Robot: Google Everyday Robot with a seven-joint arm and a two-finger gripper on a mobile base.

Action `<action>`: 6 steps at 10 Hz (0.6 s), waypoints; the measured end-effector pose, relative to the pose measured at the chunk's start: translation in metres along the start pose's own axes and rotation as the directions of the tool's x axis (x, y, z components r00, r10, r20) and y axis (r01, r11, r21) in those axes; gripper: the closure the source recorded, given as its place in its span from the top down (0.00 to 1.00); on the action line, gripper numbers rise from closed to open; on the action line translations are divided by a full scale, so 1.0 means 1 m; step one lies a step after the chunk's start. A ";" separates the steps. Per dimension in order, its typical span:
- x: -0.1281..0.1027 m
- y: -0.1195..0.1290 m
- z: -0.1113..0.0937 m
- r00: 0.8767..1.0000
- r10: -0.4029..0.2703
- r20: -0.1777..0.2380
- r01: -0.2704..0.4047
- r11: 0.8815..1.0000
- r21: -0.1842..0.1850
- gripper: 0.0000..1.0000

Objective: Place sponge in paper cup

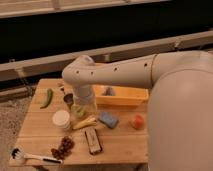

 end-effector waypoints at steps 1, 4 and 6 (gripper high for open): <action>-0.004 -0.026 0.021 0.999 -0.028 0.015 0.028 1.000 -0.012 0.65; 0.001 -0.058 0.059 0.995 -0.082 0.050 0.085 0.994 -0.067 0.65; 0.002 -0.065 0.067 0.985 -0.152 0.085 0.158 0.985 -0.066 0.65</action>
